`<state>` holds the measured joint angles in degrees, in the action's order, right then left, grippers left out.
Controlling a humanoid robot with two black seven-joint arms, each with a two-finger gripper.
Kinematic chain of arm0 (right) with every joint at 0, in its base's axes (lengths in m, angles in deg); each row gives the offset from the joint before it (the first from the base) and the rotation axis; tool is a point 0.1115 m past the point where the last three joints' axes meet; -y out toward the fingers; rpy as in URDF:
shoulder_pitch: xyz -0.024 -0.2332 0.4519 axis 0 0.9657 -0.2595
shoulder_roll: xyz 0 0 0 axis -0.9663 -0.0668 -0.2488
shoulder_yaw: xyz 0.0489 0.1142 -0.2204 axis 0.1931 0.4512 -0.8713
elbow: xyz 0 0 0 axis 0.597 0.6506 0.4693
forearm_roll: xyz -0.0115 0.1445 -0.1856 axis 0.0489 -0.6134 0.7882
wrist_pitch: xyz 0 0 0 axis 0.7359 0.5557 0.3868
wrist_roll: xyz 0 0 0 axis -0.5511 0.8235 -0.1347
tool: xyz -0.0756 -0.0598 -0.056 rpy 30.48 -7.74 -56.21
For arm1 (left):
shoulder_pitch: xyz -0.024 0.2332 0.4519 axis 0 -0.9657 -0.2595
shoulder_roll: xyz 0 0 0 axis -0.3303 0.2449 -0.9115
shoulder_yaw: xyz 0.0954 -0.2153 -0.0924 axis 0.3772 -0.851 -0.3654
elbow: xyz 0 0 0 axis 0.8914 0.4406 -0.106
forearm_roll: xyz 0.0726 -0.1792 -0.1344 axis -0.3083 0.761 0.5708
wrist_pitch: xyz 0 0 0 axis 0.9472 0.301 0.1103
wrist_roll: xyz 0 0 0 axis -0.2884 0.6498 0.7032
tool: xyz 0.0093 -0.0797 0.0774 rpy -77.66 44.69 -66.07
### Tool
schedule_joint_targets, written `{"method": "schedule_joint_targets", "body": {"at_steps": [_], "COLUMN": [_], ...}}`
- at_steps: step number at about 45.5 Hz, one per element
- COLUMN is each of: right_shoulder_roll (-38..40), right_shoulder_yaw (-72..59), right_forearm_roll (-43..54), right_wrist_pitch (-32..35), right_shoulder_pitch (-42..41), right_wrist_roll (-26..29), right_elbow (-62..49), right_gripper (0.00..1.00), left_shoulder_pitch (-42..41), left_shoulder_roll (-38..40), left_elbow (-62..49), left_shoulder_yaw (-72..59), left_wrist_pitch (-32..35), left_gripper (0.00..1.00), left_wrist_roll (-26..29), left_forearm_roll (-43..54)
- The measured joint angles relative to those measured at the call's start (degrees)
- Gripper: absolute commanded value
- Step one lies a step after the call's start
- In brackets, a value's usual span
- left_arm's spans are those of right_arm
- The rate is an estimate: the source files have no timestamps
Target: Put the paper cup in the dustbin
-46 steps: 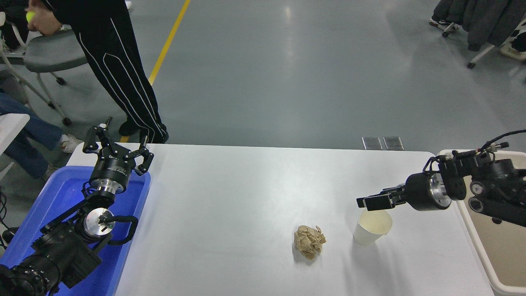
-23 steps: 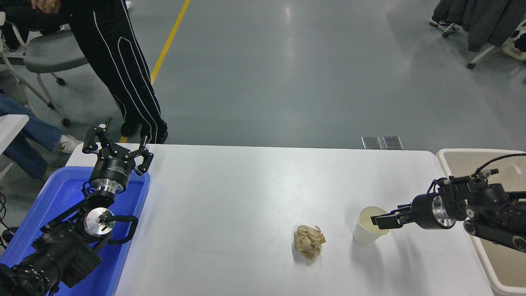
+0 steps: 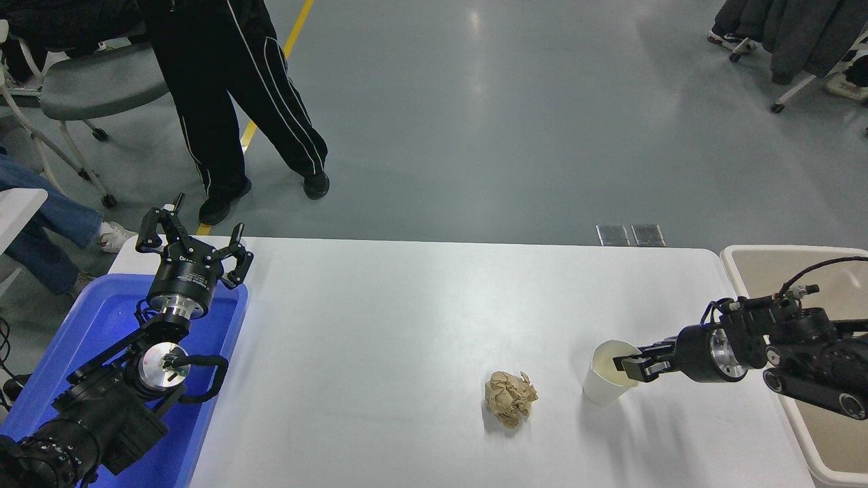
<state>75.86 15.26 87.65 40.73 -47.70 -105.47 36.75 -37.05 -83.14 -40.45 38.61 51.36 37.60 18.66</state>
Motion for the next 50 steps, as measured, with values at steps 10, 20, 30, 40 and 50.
{"method": "schedule_joint_targets", "body": {"at_steps": [10, 20, 30, 40, 50], "right_shoulder_roll": [0.07, 0.20, 0.96, 4.33, 7.13], "right_shoulder_yaw": [-1.15, -2.19, -2.96, -3.61, -3.83], "right_forearm_roll": [0.08, 0.13, -0.16, -1.08, -1.42], "right_wrist_pitch": [-0.19, -0.11, 2.67, 12.32, 19.63], "right_shoulder_pitch": [-0.81, -2.03, -5.33, -14.35, -23.35], "right_wrist_roll": [-0.34, -0.51, -0.55, -0.41, -0.46], "right_elbow": [-0.08, 0.12, 1.34, 4.83, 6.88], "right_gripper": [0.00, 0.00, 0.00, 0.00, 0.00], "left_shoulder_pitch": [0.00, 0.00, 0.00, 0.00, 0.00], "left_shoulder_roll": [0.00, 0.00, 0.00, 0.00, 0.00], "left_elbow": [0.00, 0.00, 0.00, -0.01, 0.00], "left_shoulder_yaw": [0.00, 0.00, 0.00, 0.00, 0.00], "left_wrist_pitch": [0.00, 0.00, 0.00, 0.00, 0.00], "left_gripper": [1.00, 1.00, 1.00, 1.00, 1.00], "left_wrist_roll": [0.00, 0.00, 0.00, 0.00, 0.00], "left_forearm_roll": [-0.01, -0.01, -0.01, 0.00, 0.00]}}
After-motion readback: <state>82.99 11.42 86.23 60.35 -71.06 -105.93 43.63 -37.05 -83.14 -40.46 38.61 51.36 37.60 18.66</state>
